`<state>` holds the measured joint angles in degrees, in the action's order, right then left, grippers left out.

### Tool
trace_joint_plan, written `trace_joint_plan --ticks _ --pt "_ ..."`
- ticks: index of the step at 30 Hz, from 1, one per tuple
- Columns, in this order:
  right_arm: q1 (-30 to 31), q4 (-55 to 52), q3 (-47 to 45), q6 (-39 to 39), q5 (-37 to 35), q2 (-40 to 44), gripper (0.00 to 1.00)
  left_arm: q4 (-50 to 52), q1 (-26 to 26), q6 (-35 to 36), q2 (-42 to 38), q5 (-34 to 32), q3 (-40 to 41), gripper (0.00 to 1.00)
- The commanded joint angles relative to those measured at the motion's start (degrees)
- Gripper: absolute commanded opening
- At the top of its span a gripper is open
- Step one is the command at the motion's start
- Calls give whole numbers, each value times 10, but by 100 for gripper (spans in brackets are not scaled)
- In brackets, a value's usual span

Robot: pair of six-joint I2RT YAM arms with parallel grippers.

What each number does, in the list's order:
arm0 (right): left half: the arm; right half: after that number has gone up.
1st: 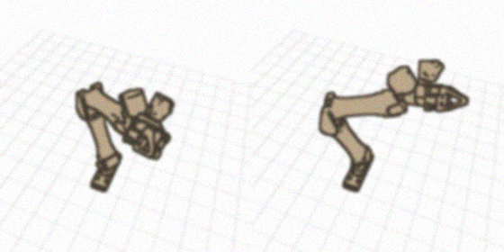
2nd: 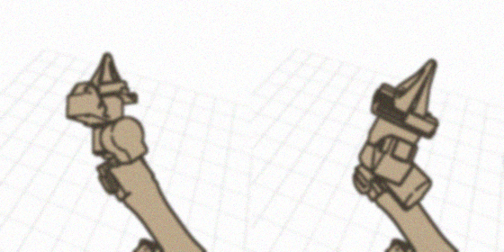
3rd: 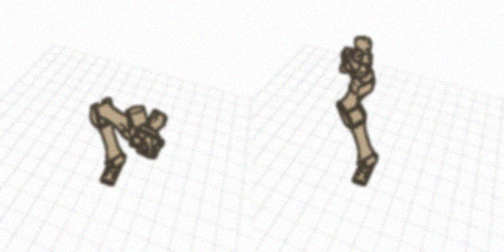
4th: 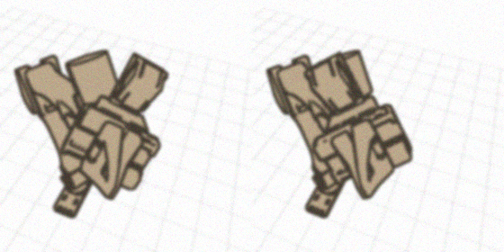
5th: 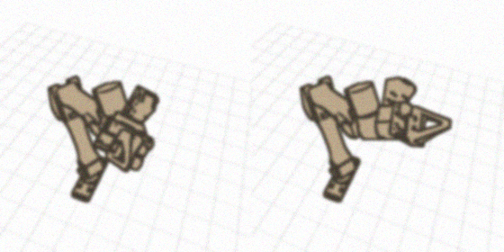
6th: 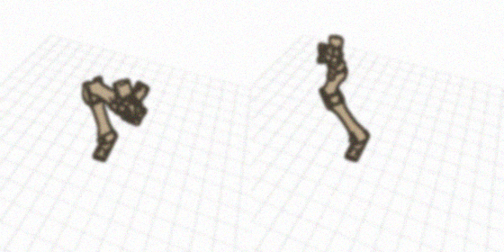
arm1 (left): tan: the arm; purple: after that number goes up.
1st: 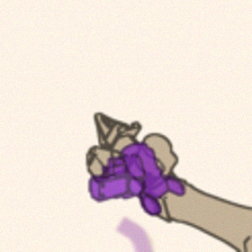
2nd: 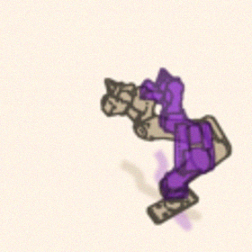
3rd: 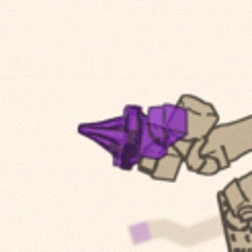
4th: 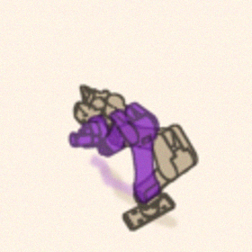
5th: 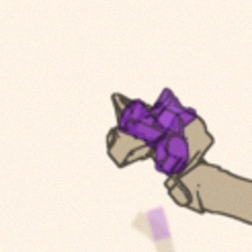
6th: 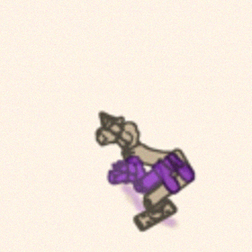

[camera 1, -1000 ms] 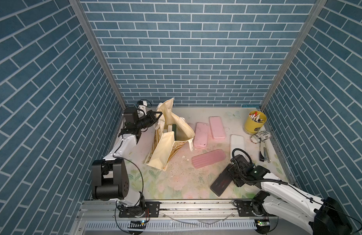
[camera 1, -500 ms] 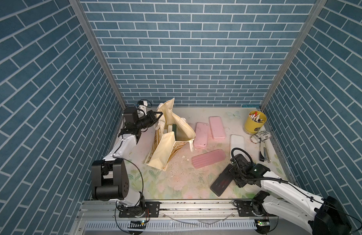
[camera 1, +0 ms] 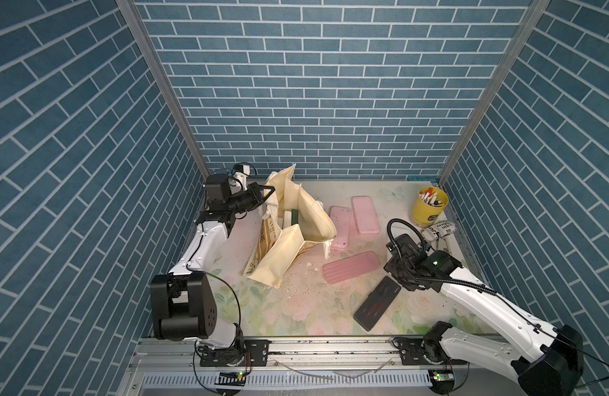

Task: Take out the pencil case from the canvas bag
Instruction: Place the pencil case at the center of the board, then pick up the pencil case from the canvas bag.

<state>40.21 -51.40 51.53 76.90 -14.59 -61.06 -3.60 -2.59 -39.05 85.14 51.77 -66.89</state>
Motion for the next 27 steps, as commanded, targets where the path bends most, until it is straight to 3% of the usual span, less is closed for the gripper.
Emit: trace_joint_plan --ticks 1,7,12,18,21,27 --pt "13 1 75 -98 -57 -18 57 50 11 77 -25 34 -39 0" --pt "47 120 173 -288 -82 -40 54 105 14 152 -36 68 -54 0" --pt "51 289 180 -433 43 -59 50 155 14 202 -41 76 -55 0" --pt "82 345 252 -528 181 -158 49 167 20 221 -63 90 -46 0" --pt "109 326 299 -544 193 -217 48 171 24 229 -83 96 -41 0" --pt "148 384 290 -542 244 -269 48 182 26 257 -121 98 -28 0"
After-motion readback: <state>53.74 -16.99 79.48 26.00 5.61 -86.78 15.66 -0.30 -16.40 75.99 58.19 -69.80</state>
